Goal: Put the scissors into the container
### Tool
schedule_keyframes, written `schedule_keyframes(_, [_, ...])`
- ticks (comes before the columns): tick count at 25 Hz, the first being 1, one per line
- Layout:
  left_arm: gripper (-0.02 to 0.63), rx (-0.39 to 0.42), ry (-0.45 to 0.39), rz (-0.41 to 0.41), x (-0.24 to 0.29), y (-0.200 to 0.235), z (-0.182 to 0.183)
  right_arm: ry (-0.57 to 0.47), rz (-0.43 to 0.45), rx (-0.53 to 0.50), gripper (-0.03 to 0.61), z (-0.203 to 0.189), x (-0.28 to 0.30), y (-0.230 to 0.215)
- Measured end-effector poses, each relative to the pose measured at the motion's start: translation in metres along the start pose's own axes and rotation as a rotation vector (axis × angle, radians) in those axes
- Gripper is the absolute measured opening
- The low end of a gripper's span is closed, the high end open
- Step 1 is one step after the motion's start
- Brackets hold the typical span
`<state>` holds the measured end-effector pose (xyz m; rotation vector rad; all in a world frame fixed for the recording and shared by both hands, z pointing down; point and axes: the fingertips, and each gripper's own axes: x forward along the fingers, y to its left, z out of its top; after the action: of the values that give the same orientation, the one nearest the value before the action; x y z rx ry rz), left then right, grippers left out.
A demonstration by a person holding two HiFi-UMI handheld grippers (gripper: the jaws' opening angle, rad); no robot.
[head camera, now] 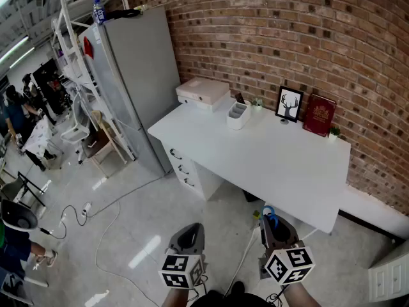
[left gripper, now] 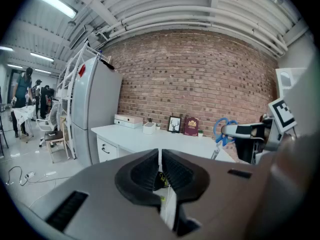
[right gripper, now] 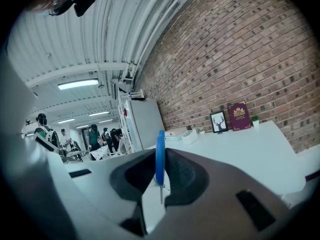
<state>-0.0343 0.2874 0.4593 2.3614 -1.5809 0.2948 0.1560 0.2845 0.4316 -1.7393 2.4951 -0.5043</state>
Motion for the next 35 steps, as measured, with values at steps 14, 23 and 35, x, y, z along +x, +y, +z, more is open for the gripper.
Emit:
schedule_keyframes(14, [0.025,0.0,0.006,0.022,0.003,-0.007,-0.004,0.021,0.021,-0.017,0.049,-0.005,0.002,-0.008])
schedule_keyframes(23, [0.025,0.004,0.017,0.037,0.013,0.0,0.0,0.013,0.012,-0.008,0.049,-0.001,0.013,-0.015])
schedule_keyframes(35, [0.025,-0.01,0.028,0.01,0.087,0.057,0.016,-0.004,-0.006,0.017,0.049,0.013,0.102,-0.019])
